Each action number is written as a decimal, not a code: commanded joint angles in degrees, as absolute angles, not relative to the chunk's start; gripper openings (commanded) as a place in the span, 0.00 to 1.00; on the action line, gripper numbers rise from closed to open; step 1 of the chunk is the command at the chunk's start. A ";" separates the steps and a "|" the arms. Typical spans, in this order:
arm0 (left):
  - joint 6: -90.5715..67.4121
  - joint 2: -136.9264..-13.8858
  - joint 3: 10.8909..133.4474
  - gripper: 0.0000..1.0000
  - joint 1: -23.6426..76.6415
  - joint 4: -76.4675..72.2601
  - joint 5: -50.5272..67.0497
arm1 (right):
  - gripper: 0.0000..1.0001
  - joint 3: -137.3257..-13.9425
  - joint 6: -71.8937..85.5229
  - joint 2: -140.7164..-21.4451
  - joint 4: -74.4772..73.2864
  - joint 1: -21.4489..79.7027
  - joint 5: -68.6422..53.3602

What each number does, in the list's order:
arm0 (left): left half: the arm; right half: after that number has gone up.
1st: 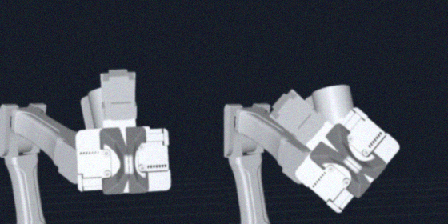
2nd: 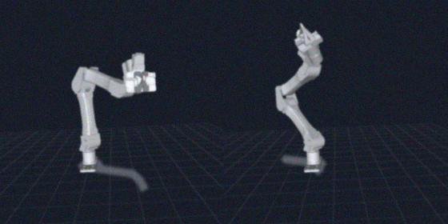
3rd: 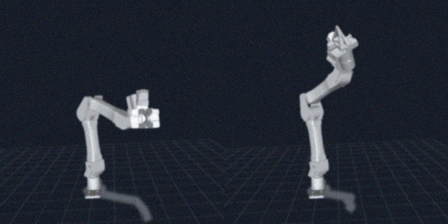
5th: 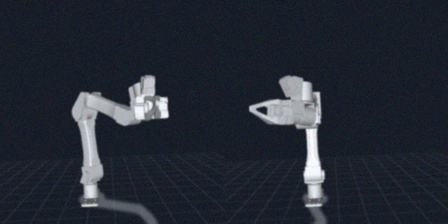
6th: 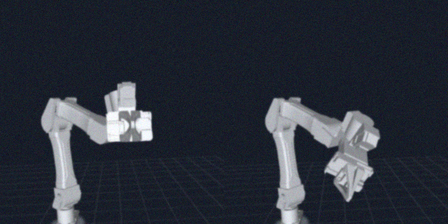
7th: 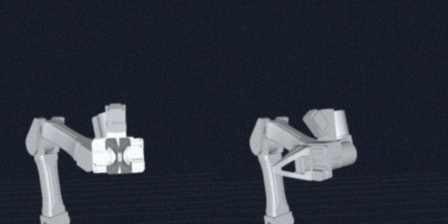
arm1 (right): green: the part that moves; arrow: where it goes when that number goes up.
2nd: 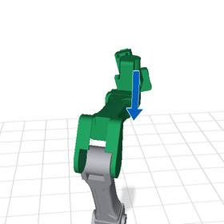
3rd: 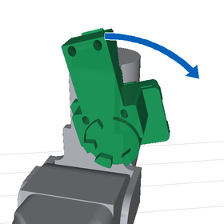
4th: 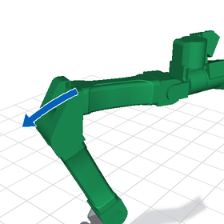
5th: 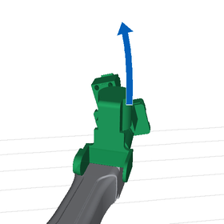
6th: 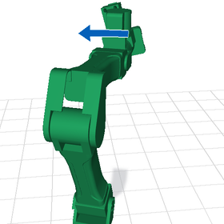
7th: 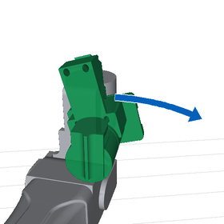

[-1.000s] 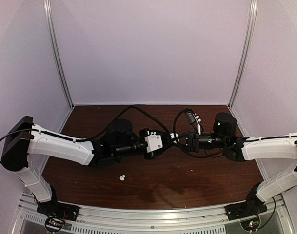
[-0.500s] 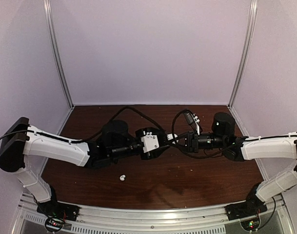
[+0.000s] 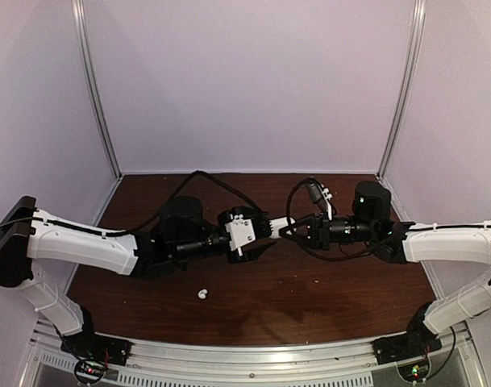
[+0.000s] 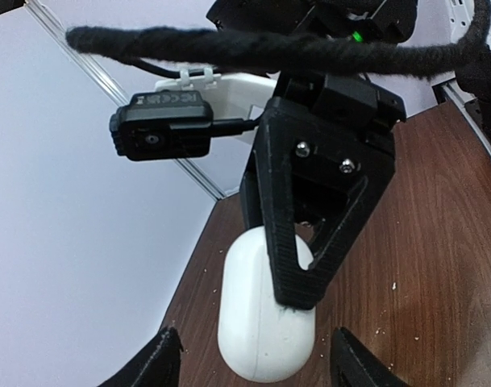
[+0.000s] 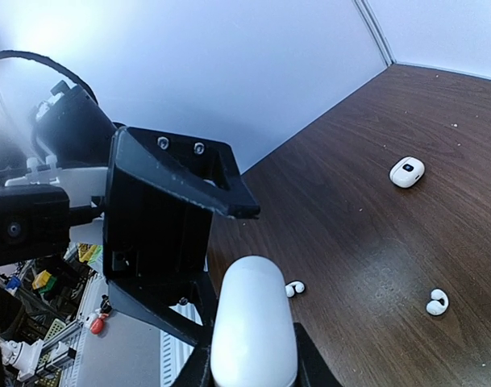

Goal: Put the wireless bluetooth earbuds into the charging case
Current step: Pass from the right arm to the left

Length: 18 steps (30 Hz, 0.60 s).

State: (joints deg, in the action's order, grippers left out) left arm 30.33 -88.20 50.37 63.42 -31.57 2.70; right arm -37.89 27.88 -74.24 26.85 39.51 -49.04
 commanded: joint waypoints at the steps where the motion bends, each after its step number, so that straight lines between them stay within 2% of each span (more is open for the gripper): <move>1: 30.70 -89.57 52.51 0.65 63.35 -31.57 4.84 | 0.10 -37.56 30.27 -73.04 30.45 39.78 -49.17; 6: 30.31 -90.98 53.62 0.61 63.39 -31.60 5.05 | 0.11 -36.86 31.54 -73.29 32.19 39.75 -49.72; 12: 30.32 -91.36 54.12 0.49 63.45 -33.33 2.83 | 0.12 -36.87 31.73 -73.74 32.34 39.80 -50.10; 16: 30.11 -91.36 54.06 0.39 63.45 -34.10 1.79 | 0.15 -36.66 31.98 -73.74 32.81 39.75 -50.16; 18: 29.69 -91.25 53.85 0.36 63.44 -34.74 1.11 | 0.20 -36.53 32.28 -73.78 33.00 39.74 -50.26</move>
